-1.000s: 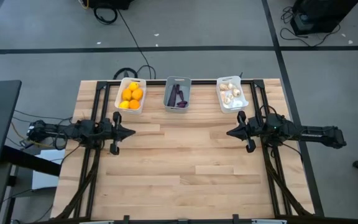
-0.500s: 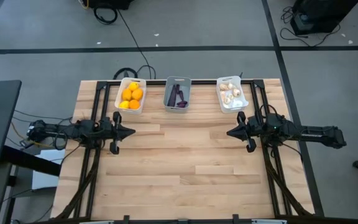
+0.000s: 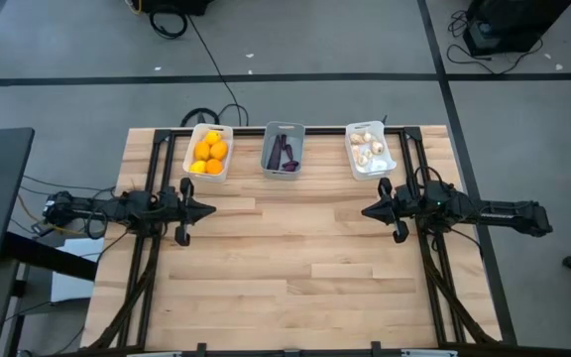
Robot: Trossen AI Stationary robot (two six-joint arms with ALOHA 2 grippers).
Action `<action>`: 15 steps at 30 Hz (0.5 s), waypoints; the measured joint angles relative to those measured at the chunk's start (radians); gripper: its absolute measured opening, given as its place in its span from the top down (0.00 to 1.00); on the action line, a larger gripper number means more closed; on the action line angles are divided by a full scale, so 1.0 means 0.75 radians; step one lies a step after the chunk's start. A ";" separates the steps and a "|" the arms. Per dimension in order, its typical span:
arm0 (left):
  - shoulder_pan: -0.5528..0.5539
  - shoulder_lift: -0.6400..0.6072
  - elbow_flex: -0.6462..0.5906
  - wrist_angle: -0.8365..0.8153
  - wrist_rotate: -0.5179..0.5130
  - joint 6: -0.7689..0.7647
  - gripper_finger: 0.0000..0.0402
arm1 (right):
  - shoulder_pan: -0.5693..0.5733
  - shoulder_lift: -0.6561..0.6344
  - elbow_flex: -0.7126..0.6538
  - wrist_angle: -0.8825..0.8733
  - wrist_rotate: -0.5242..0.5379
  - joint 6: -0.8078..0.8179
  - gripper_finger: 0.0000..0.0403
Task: Sort produce into baskets
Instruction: Return to Home Position
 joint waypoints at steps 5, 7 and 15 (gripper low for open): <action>0.000 0.000 0.000 0.000 0.001 0.000 0.97 | 0.000 0.000 0.000 0.000 0.000 0.000 0.93; 0.000 0.000 0.000 0.001 0.001 -0.001 0.97 | 0.000 0.000 0.000 0.000 0.000 0.000 0.93; 0.000 0.000 0.000 0.001 0.004 -0.001 0.97 | 0.000 0.000 0.000 0.000 0.000 0.000 0.93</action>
